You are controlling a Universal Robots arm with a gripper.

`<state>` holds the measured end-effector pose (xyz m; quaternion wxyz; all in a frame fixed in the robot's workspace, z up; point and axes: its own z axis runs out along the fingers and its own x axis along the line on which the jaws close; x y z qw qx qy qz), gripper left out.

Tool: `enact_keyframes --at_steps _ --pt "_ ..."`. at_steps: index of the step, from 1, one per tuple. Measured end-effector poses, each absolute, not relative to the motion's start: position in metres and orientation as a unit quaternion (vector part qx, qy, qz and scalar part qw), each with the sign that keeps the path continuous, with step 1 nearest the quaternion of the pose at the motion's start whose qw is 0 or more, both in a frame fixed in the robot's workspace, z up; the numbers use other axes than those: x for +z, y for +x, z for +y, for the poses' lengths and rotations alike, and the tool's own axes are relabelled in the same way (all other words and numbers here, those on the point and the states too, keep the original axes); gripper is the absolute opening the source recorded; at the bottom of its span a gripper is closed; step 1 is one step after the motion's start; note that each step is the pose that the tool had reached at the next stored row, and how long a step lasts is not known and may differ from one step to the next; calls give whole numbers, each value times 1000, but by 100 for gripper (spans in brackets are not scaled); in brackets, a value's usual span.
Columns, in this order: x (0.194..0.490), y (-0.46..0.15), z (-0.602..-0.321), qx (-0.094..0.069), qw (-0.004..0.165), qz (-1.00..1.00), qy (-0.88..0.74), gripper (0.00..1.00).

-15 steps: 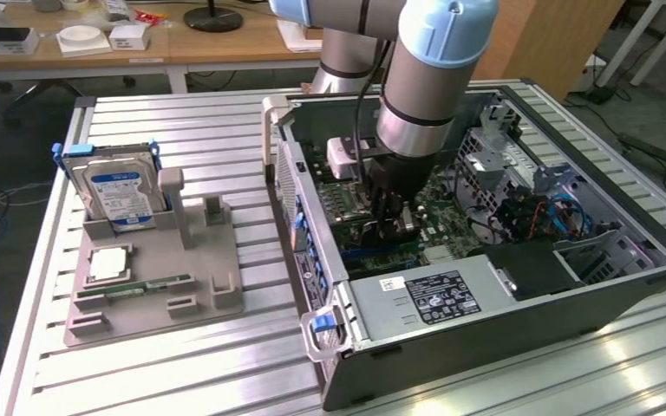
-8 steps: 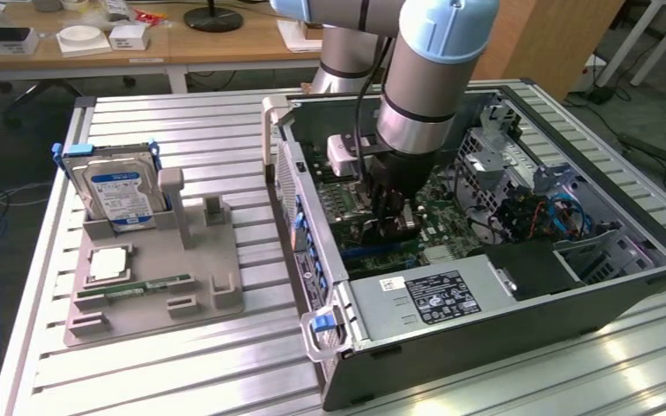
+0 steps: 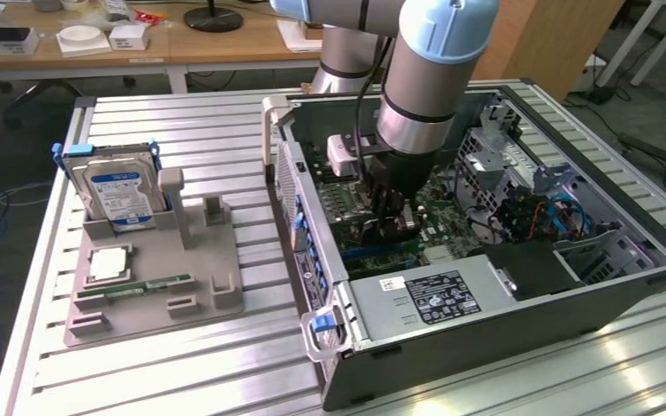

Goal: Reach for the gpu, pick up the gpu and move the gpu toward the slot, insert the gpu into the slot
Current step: 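Insert the gpu into the slot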

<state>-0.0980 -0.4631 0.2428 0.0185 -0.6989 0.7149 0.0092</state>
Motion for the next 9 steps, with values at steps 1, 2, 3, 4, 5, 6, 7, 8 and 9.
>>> enact_keyframes --at_steps 1,2,3,4,5,6,7,8,9 --pt "243 -98 -463 10 19 715 -699 27" --pt "242 -98 -463 10 20 715 -699 27" --pt "242 -98 -463 11 20 714 -700 27" --pt "242 -98 -463 11 20 714 -700 27" --pt "242 -98 -463 11 20 713 -700 27" --pt "241 -98 -463 11 20 713 -701 27" --pt "241 -98 -463 11 20 713 -701 27" --pt "241 -98 -464 11 20 713 -701 27" --pt "241 -98 -464 11 20 713 -701 27"
